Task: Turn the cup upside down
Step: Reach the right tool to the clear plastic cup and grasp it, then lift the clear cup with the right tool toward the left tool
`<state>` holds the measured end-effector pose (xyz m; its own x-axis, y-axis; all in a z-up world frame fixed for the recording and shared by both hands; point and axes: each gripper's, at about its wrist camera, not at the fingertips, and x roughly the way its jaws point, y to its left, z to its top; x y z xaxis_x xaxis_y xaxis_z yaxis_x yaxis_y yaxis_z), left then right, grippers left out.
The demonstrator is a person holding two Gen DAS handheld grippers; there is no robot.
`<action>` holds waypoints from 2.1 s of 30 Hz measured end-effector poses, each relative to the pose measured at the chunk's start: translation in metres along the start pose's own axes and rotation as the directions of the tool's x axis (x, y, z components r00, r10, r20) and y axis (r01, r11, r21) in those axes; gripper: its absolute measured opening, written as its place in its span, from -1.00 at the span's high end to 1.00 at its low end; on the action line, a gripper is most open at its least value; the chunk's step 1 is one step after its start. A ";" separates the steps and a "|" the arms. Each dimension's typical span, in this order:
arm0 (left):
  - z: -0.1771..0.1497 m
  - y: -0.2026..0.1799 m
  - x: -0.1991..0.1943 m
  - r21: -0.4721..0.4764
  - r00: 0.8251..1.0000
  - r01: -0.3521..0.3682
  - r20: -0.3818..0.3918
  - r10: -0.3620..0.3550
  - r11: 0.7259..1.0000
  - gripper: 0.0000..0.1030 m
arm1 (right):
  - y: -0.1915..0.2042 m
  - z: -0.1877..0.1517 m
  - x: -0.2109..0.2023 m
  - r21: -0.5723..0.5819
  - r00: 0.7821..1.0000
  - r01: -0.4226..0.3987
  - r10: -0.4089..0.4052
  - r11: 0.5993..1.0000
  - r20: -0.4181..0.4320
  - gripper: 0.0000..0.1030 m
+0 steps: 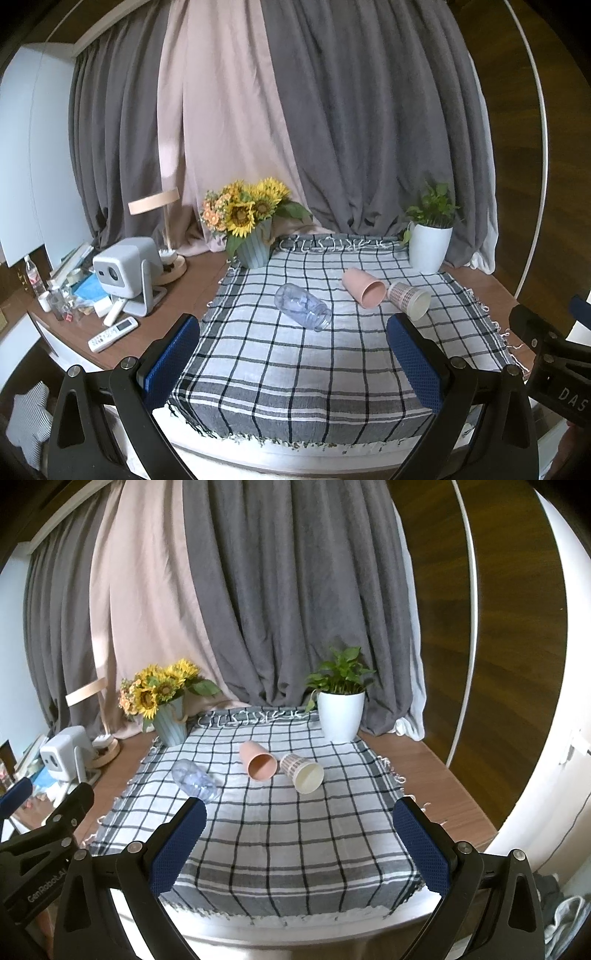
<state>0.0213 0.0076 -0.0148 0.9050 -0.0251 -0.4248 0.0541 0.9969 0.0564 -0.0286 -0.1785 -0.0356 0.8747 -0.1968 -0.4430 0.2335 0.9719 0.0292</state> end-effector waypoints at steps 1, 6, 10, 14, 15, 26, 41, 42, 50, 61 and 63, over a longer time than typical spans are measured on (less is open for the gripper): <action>0.000 0.002 0.005 -0.004 1.000 -0.003 -0.007 0.003 1.000 -1.00 | 0.002 0.001 0.004 -0.004 1.000 -0.004 0.004 1.000 -0.007 -0.98; 0.004 0.016 0.036 -0.035 0.998 -0.011 -0.061 0.008 0.999 -1.00 | 0.019 0.006 0.026 -0.023 0.999 -0.015 0.015 1.000 -0.035 -0.98; 0.009 0.032 0.077 -0.055 0.991 -0.019 -0.134 0.011 0.998 -1.00 | 0.037 0.014 0.053 -0.042 0.998 -0.029 0.026 0.999 -0.066 -0.98; 0.015 0.052 0.115 -0.077 0.978 -0.042 -0.208 0.025 0.996 -1.00 | 0.061 0.028 0.093 -0.064 0.990 -0.060 0.051 0.996 -0.133 -0.98; 0.016 0.057 0.124 -0.081 0.974 -0.051 -0.225 0.032 0.995 -1.00 | 0.067 0.031 0.103 -0.069 0.987 -0.069 0.058 0.995 -0.149 -0.98; 0.016 0.106 0.225 -0.071 0.911 -0.133 -0.401 0.094 0.989 -1.00 | 0.155 0.050 0.226 -0.156 0.927 -0.203 0.138 0.967 -0.348 -0.97; -0.012 0.129 0.327 -0.050 0.815 -0.176 -0.567 0.118 0.983 -0.99 | 0.224 0.032 0.355 -0.253 0.809 -0.342 0.147 0.905 -0.569 -0.90; -0.013 0.129 0.331 -0.043 0.811 -0.176 -0.572 0.120 0.983 -0.99 | 0.227 0.030 0.362 -0.258 0.802 -0.350 0.145 0.901 -0.580 -0.89; -0.024 0.128 0.365 -0.017 0.771 -0.177 -0.624 0.127 0.984 -0.99 | 0.237 0.011 0.411 -0.227 0.727 -0.390 0.148 0.892 -0.670 -0.77; -0.031 0.133 0.385 -0.003 0.738 -0.180 -0.661 0.133 0.984 -0.99 | 0.241 -0.007 0.435 -0.136 0.662 -0.420 0.200 0.897 -0.722 -0.52; -0.030 0.135 0.386 -0.006 0.742 -0.187 -0.656 0.137 0.982 -0.99 | 0.239 -0.008 0.436 -0.123 0.660 -0.416 0.206 0.901 -0.723 -0.50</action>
<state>0.3651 0.1344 -0.1977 0.4021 0.1668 -0.9003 -0.1185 0.9845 0.1295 0.4053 -0.0309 -0.2294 0.3179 0.1633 -0.9340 -0.2061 0.9734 0.1000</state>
